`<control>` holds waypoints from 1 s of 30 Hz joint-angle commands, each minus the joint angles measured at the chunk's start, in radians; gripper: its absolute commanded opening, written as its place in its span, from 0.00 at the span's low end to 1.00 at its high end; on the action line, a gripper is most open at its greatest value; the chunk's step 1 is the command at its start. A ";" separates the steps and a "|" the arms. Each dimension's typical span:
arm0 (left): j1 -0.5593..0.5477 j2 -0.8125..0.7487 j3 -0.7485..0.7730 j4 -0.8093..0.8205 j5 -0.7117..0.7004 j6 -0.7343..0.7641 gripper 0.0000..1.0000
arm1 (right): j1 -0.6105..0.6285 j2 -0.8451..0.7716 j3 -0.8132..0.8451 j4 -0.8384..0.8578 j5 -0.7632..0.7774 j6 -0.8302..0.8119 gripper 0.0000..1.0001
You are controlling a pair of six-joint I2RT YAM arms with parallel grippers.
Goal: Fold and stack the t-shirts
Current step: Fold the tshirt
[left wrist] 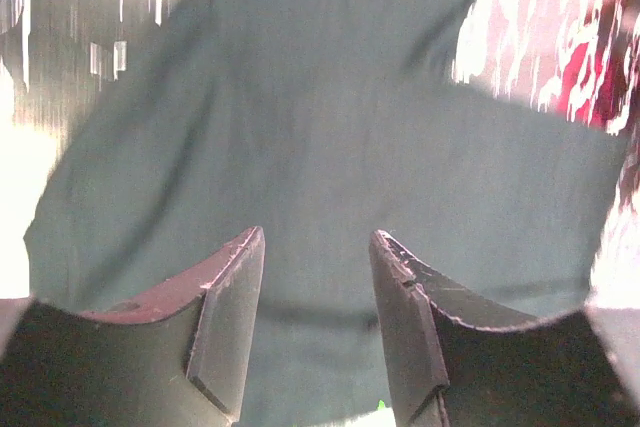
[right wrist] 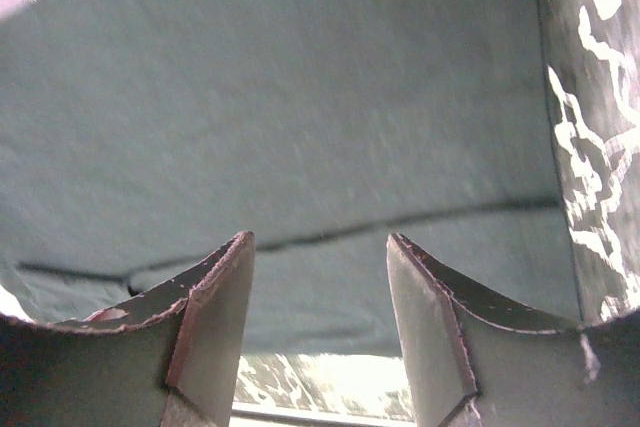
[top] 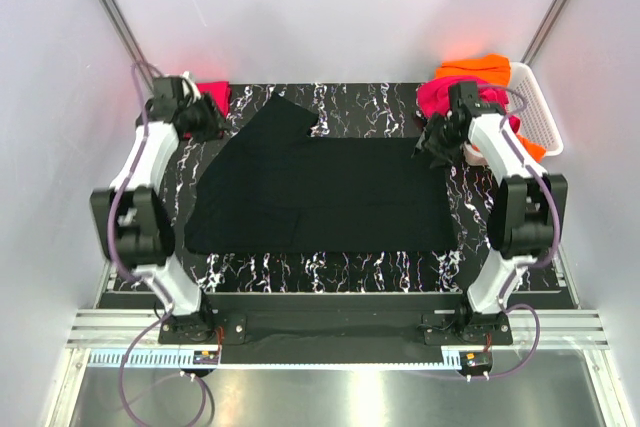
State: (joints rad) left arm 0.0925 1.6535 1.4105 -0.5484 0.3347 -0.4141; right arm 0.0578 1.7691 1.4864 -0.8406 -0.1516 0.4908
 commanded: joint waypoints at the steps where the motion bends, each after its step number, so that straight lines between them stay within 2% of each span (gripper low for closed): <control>1: 0.000 0.164 0.146 0.171 0.018 0.031 0.51 | -0.006 0.096 0.116 0.015 -0.009 0.020 0.63; 7: -0.019 0.432 0.349 0.284 -0.046 0.075 0.54 | -0.007 0.171 0.199 0.017 -0.046 -0.001 0.63; 12: -0.019 0.563 0.395 0.419 -0.085 0.005 0.55 | -0.007 0.178 0.204 0.017 -0.063 -0.020 0.63; 19: -0.033 0.692 0.507 0.424 -0.175 -0.113 0.55 | -0.006 0.205 0.178 0.017 -0.074 -0.021 0.64; 25: -0.045 0.769 0.578 0.286 -0.241 -0.189 0.55 | -0.015 0.265 0.210 0.024 -0.089 -0.005 0.64; 30: -0.043 0.841 0.708 0.122 -0.215 -0.241 0.52 | -0.026 0.309 0.253 0.028 -0.103 0.000 0.64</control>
State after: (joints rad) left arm 0.0528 2.4592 2.0232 -0.3317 0.1394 -0.5999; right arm 0.0456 2.0678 1.6791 -0.8310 -0.2302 0.4866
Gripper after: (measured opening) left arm 0.534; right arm 0.635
